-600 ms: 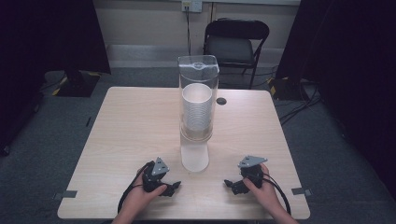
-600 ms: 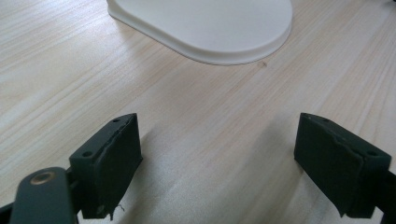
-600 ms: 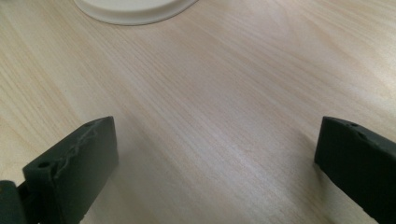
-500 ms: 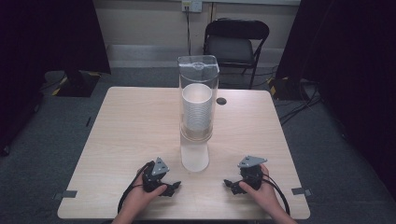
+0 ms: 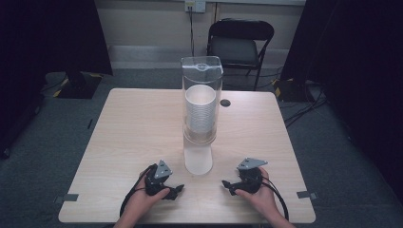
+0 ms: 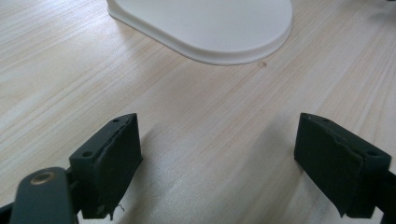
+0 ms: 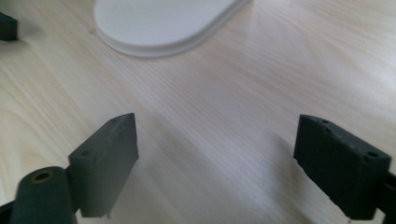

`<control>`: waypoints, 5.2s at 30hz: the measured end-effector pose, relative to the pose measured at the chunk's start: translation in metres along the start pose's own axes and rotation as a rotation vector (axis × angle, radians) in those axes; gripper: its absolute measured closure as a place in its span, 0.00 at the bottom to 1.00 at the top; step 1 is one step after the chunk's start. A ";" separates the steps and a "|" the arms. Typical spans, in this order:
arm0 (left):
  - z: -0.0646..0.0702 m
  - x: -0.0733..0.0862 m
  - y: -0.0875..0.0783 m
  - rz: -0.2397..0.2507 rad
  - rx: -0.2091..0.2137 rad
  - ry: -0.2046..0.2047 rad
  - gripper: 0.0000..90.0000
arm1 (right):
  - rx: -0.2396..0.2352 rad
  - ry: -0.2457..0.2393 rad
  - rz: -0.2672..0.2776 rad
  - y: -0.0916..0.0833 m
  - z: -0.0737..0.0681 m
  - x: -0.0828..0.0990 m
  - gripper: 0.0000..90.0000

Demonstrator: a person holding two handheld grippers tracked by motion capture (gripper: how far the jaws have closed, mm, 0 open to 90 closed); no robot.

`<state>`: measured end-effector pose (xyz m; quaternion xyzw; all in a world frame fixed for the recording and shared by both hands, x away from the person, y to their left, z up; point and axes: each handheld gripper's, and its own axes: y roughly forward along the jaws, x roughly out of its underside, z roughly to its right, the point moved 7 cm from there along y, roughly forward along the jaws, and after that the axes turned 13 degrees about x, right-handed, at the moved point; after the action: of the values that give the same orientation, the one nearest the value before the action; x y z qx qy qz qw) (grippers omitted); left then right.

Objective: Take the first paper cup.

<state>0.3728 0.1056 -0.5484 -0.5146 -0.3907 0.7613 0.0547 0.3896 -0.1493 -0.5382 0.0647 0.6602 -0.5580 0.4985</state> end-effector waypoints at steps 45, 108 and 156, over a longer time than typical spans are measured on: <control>0.000 0.000 0.000 -0.007 0.006 0.007 0.16 | -0.108 0.039 0.258 0.009 -0.028 -0.135 0.19; -0.006 -0.005 0.002 0.004 -0.047 -0.017 0.20 | -0.093 -0.089 0.091 0.031 -0.002 -0.030 0.42; 0.004 -0.022 0.024 -0.022 -0.044 -0.027 0.18 | 0.075 -0.027 0.044 0.026 0.059 -0.025 0.17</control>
<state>0.3874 0.0759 -0.5469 -0.5013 -0.4137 0.7585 0.0464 0.4532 -0.1753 -0.5297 0.0904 0.6303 -0.5721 0.5169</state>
